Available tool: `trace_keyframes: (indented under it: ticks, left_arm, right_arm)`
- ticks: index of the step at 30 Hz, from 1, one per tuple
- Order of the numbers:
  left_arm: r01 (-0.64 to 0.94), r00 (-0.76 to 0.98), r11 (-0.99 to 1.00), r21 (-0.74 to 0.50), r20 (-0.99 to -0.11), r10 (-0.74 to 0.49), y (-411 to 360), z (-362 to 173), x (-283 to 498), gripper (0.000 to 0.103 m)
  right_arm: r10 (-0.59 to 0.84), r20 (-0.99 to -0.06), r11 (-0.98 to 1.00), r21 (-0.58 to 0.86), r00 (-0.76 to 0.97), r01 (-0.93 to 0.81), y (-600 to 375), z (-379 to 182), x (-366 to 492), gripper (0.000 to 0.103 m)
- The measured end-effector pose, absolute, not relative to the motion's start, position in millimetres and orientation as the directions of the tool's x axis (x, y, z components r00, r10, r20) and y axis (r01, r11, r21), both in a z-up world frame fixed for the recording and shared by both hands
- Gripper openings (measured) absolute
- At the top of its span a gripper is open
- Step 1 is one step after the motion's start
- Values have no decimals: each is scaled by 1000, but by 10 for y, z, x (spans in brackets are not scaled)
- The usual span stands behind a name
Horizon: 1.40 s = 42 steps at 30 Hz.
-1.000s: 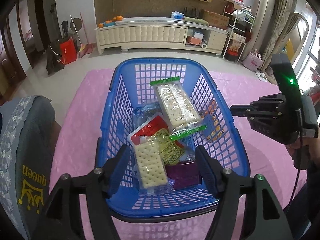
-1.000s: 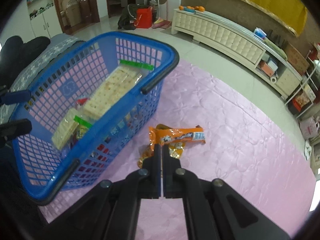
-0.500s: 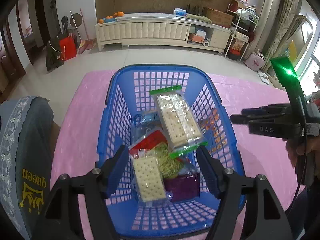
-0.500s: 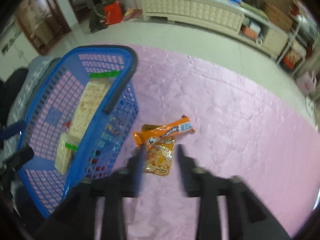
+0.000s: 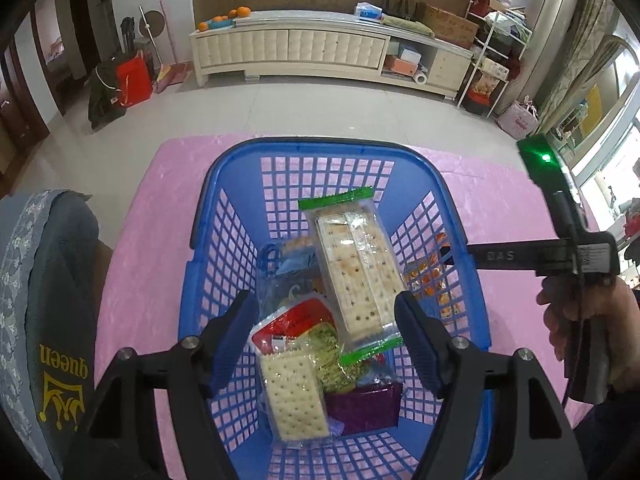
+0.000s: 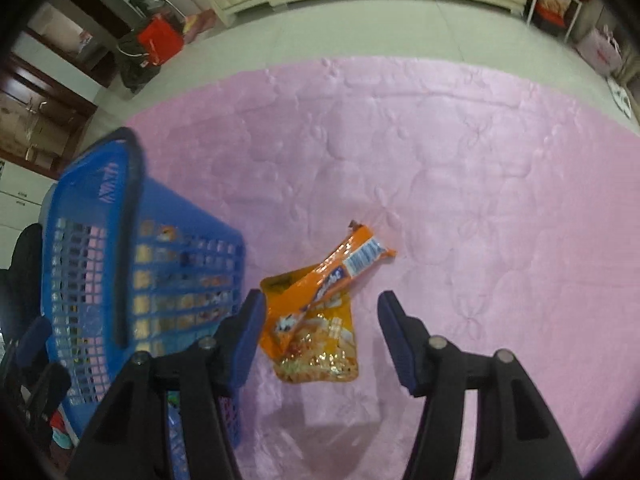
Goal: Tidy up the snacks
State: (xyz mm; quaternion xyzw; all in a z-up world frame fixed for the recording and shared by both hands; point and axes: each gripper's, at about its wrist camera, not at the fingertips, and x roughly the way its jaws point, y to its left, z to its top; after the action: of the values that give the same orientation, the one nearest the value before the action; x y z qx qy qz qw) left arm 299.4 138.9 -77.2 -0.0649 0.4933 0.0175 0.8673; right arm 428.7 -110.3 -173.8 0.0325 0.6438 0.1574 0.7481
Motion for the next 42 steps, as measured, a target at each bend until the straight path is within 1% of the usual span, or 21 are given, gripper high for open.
trace_keyframes:
  ticks: [6,9,10,11,12,13,15,16,17,24,33,39,42]
  left_arm:
    - [-94,499,991,-94,-866,-35,1418,-835,3050,70]
    - [-96,496,991,-96,-868,-36,1424,-847,3038,70]
    - [-95,495,991,-96,-868,-37,1424,-847,3029,70]
    - [-92,496,991,-97,-867,-39,1423,-842,3012,70]
    - [-91,497,991,-98,-867,-40,1413,-832,3003,70]
    - [-89,497,991,-96,-867,-40,1405,-826,2990,70]
    - [-89,498,992,-93,-867,-36,1394,-809,2951,70]
    - [-89,500,991,-95,-865,-38,1392,-798,2930,70]
    - [-89,502,991,-99,-864,-41,1384,-788,2913,70]
    - [-88,521,991,-103,-852,-42,1311,-685,2728,70]
    - [-67,579,993,-99,-814,-42,1252,-356,2351,70]
    - [-58,611,994,-88,-791,-34,1249,-151,2119,70]
    - [-63,626,994,-90,-779,-31,1280,-83,2014,70]
  right_arm:
    - [232,-970,959,215,77,-182,-969,-1978,4411,63]
    - [214,-975,958,198,58,-206,-897,-2080,4425,62]
    - [215,-975,955,200,47,-220,-825,-2115,4409,60]
    - [209,-977,951,192,48,-241,-784,-2133,4395,54]
    - [189,-979,947,162,71,-279,-707,-2118,4386,45]
    - [176,-981,942,145,80,-302,-679,-2112,4347,39]
    - [182,-980,936,150,75,-318,-672,-2105,4308,34]
    - [176,-981,934,141,79,-330,-677,-2090,4285,21]
    - [163,-983,932,124,89,-340,-683,-2073,4265,17]
    - [170,-971,905,87,167,-416,-787,-1801,3954,17]
    - [254,-926,877,99,280,-470,-909,-1061,3467,17]
    - [324,-886,844,113,331,-524,-847,-724,3077,17]
    - [349,-872,825,112,343,-554,-823,-665,2951,17]
